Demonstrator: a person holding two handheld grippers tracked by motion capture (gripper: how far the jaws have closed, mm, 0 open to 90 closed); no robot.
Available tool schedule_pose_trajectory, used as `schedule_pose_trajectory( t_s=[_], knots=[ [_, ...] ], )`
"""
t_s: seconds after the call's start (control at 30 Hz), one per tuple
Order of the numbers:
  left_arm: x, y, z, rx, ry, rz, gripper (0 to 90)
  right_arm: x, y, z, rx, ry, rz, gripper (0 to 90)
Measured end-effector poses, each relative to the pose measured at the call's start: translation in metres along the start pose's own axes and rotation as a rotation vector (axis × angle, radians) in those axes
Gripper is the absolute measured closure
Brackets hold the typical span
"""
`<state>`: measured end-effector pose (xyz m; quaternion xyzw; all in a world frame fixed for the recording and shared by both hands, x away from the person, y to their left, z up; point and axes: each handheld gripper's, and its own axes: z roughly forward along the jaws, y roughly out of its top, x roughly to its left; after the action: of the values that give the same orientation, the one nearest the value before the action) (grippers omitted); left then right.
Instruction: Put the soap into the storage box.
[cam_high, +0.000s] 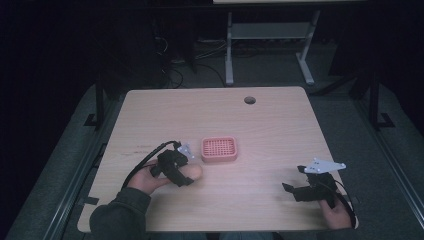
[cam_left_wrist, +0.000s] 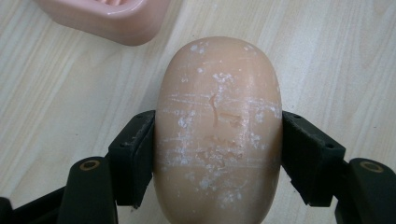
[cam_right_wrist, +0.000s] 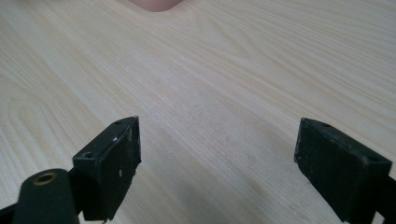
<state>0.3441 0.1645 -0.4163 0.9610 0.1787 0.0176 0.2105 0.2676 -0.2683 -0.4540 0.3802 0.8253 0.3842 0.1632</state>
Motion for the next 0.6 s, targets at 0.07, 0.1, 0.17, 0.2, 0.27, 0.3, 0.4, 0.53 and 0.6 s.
schedule_pose_trajectory(
  t_s=[0.07,0.1,0.17,0.2,0.27,0.3,0.4,0.53,0.6],
  knots=[
    [0.0010,0.0015,-0.0009,0.003,0.002,0.006,32.0,-0.0001,0.0001,-0.0001,-0.002,0.000,-0.002,14.2],
    [0.0011,0.0022,-0.0010,-0.001,0.003,0.005,32.0,-0.0001,0.0000,-0.0002,-0.002,0.000,-0.001,14.1],
    [0.0014,0.0039,-0.0016,-0.003,0.002,0.003,32.0,0.0000,0.0000,-0.0002,-0.003,0.000,0.000,14.1],
    [0.0020,0.0048,-0.0020,0.001,0.003,0.008,32.0,0.0001,0.0000,-0.0003,-0.004,0.000,0.000,14.1],
    [0.0025,0.0068,-0.0030,0.002,0.004,0.007,32.0,0.0002,0.0001,-0.0005,-0.006,0.002,0.001,14.1],
    [0.0029,0.0072,-0.0033,0.000,0.006,0.012,32.0,0.0003,0.0001,-0.0005,-0.006,0.003,0.001,14.1],
    [0.0044,0.0077,-0.0037,-0.014,0.001,0.004,32.0,0.0004,0.0002,-0.0005,-0.007,0.003,0.001,14.1],
    [0.0065,0.0074,-0.0025,-0.012,-0.003,-0.002,32.0,0.0005,0.0003,-0.0005,-0.006,0.004,0.001,14.1],
    [0.0076,0.0075,-0.0024,-0.009,-0.004,-0.002,32.0,0.0005,0.0003,-0.0005,-0.007,0.003,0.001,14.1]
  ],
)
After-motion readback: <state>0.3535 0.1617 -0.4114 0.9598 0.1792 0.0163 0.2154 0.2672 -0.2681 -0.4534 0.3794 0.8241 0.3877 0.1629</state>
